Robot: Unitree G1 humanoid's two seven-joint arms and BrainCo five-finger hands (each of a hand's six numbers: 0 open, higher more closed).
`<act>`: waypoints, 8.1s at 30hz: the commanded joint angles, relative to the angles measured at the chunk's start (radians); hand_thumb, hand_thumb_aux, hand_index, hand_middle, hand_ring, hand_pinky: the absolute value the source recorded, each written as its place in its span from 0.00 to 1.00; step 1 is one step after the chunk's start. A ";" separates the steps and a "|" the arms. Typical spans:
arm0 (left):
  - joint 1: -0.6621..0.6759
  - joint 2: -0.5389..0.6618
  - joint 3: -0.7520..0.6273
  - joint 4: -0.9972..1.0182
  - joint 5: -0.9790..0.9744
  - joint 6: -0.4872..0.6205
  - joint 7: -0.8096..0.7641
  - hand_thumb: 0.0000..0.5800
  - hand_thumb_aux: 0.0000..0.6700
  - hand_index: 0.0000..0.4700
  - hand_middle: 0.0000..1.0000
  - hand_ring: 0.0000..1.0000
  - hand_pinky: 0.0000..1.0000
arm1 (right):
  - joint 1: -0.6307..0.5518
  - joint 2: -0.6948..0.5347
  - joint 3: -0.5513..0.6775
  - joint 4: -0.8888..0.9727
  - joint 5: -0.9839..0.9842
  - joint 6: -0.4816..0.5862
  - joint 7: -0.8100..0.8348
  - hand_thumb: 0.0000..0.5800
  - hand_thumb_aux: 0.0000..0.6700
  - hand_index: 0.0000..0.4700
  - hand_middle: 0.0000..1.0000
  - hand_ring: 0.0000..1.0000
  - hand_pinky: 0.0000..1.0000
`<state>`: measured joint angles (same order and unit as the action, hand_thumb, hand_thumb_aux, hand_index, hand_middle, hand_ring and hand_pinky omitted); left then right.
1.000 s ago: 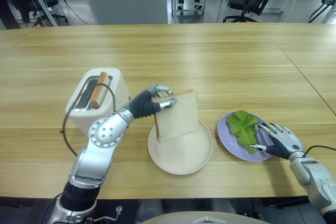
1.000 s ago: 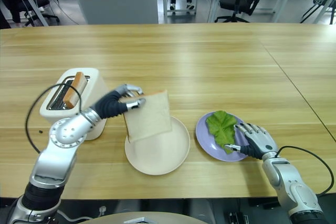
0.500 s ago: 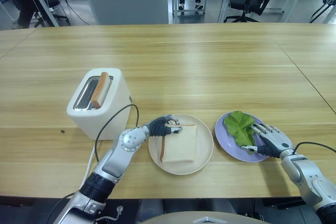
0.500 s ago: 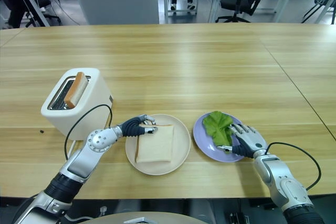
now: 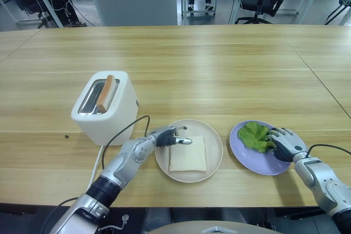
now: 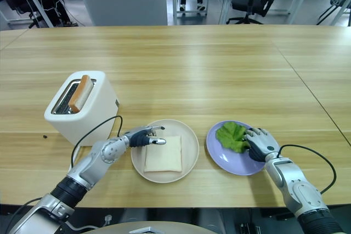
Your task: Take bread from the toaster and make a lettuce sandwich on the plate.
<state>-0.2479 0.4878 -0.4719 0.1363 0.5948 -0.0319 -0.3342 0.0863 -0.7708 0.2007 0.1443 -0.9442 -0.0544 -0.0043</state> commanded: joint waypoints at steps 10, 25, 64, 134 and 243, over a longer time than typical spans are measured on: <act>0.033 0.056 0.131 -0.273 0.144 0.012 0.117 0.00 0.00 0.00 0.00 0.00 0.00 | -0.010 0.001 -0.040 -0.098 0.028 -0.036 -0.091 1.00 1.00 0.98 0.00 0.00 0.00; 0.173 0.158 0.646 -0.661 0.288 0.246 0.122 0.00 0.00 0.00 0.00 0.00 0.00 | -0.006 0.059 -0.122 -0.324 0.121 -0.097 -0.111 1.00 1.00 0.98 0.00 0.00 0.00; -0.026 0.170 0.474 -0.247 0.278 0.344 0.180 1.00 1.00 0.98 1.00 1.00 1.00 | -0.066 0.278 0.290 -0.196 -0.066 -0.146 0.000 1.00 1.00 0.98 0.00 0.00 0.00; -0.247 -0.044 0.141 0.148 -0.534 -0.096 -0.604 1.00 1.00 0.98 1.00 1.00 1.00 | 0.149 0.060 0.045 -0.476 0.815 -0.569 0.467 0.00 0.00 0.00 0.00 0.00 0.00; 0.529 0.369 0.344 -0.347 -0.093 -0.426 -0.356 1.00 1.00 0.98 1.00 1.00 1.00 | 0.053 0.077 0.223 -0.264 0.400 -0.564 0.610 1.00 1.00 0.98 1.00 1.00 1.00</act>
<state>0.3024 0.8652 -0.1002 -0.2352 0.4562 -0.4524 -0.7088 0.1580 -0.6999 0.4040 -0.1582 -0.4953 -0.6130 0.6217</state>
